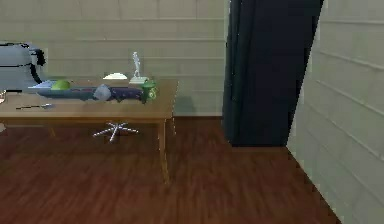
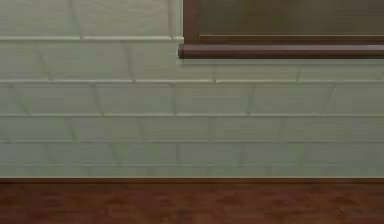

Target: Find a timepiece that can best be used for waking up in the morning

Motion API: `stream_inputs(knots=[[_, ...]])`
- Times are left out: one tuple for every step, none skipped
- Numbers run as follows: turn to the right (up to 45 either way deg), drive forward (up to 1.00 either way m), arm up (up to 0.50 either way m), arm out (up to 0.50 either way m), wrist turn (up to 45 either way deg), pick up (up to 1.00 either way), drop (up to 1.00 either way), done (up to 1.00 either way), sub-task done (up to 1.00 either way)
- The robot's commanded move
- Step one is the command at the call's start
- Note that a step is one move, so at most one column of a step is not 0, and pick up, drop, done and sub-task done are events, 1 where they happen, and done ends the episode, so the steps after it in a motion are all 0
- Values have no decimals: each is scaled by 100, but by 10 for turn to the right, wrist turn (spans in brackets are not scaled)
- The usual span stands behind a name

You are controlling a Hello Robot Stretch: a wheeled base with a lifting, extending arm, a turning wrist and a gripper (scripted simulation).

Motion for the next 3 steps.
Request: stream_inputs(knots=[[-450, 0, 0, 0, 0, 0, 0, 0, 0], [-450, 0, 0, 0, 0, 0, 0, 0, 0], [-30, 0, 0, 0, 0, 0, 0, 0, 0]])
